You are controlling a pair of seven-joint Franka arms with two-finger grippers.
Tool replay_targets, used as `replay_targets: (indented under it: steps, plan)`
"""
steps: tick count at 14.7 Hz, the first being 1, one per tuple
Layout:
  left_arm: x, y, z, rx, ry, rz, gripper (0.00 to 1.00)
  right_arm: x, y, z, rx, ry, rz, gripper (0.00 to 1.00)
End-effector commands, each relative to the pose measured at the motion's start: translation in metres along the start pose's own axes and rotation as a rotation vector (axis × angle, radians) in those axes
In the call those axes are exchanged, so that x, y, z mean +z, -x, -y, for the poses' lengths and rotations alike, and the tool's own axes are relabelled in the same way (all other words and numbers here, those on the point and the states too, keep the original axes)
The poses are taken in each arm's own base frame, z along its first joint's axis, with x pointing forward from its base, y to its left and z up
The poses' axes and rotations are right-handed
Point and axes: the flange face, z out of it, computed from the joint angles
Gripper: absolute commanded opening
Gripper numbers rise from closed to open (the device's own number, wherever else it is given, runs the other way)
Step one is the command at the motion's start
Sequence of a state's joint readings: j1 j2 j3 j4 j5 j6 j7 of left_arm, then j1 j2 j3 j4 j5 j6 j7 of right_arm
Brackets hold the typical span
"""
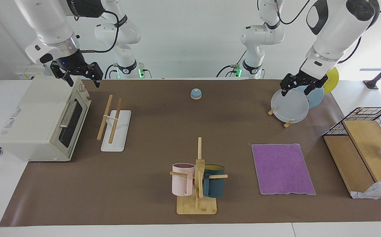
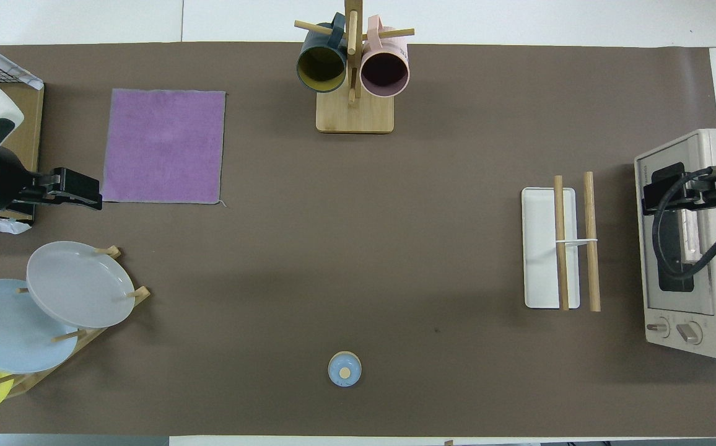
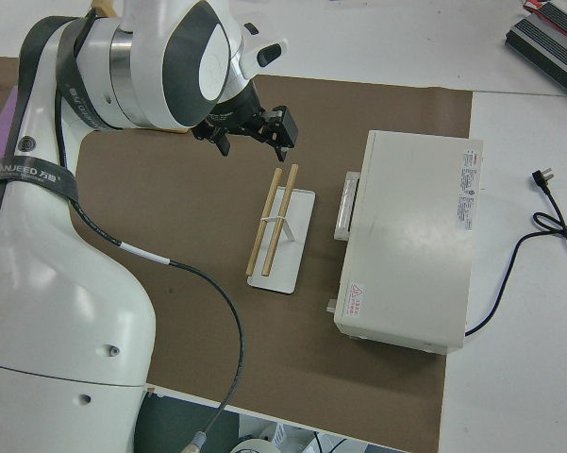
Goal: Fold towel and hang on rack
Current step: 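Move the left gripper toward the near edge of the purple towel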
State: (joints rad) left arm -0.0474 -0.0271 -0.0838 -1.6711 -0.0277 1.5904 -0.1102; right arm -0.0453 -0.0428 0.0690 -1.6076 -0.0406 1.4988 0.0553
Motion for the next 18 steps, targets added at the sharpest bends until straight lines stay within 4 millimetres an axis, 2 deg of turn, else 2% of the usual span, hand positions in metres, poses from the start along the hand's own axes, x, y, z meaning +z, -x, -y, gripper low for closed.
replay_targets:
  steps: [1,4,8,10,11,12,13,18]
  plan:
    - [-0.006,0.005,-0.003,-0.008,-0.005,0.001,1.0,-0.002,0.0,0.001,-0.01,-0.024,0.003,1.0]
    - [-0.004,0.005,-0.001,-0.012,-0.004,-0.005,1.0,-0.002,0.0,0.001,-0.012,-0.024,0.003,1.0]
    - [0.001,-0.001,0.014,-0.046,0.004,-0.049,1.0,-0.002,0.0,0.001,-0.01,-0.024,0.003,1.0]
    - [0.011,-0.008,0.016,-0.047,0.013,-0.056,1.0,-0.002,0.0,0.001,-0.01,-0.024,0.003,1.0]
    - [0.02,-0.017,0.025,-0.068,0.041,-0.059,1.0,-0.002,0.0,0.001,-0.012,-0.024,0.003,1.0]
    - [0.035,-0.028,0.041,-0.1,0.073,-0.055,1.0,-0.002,0.0,0.001,-0.012,-0.024,0.003,1.0]
    - [0.05,-0.038,0.046,-0.085,0.084,-0.049,1.0,-0.002,0.0,0.001,-0.012,-0.024,0.003,1.0]
    - [0.152,-0.096,0.088,-0.007,0.105,-0.065,1.0,-0.002,0.0,0.001,-0.012,-0.024,0.003,1.0]
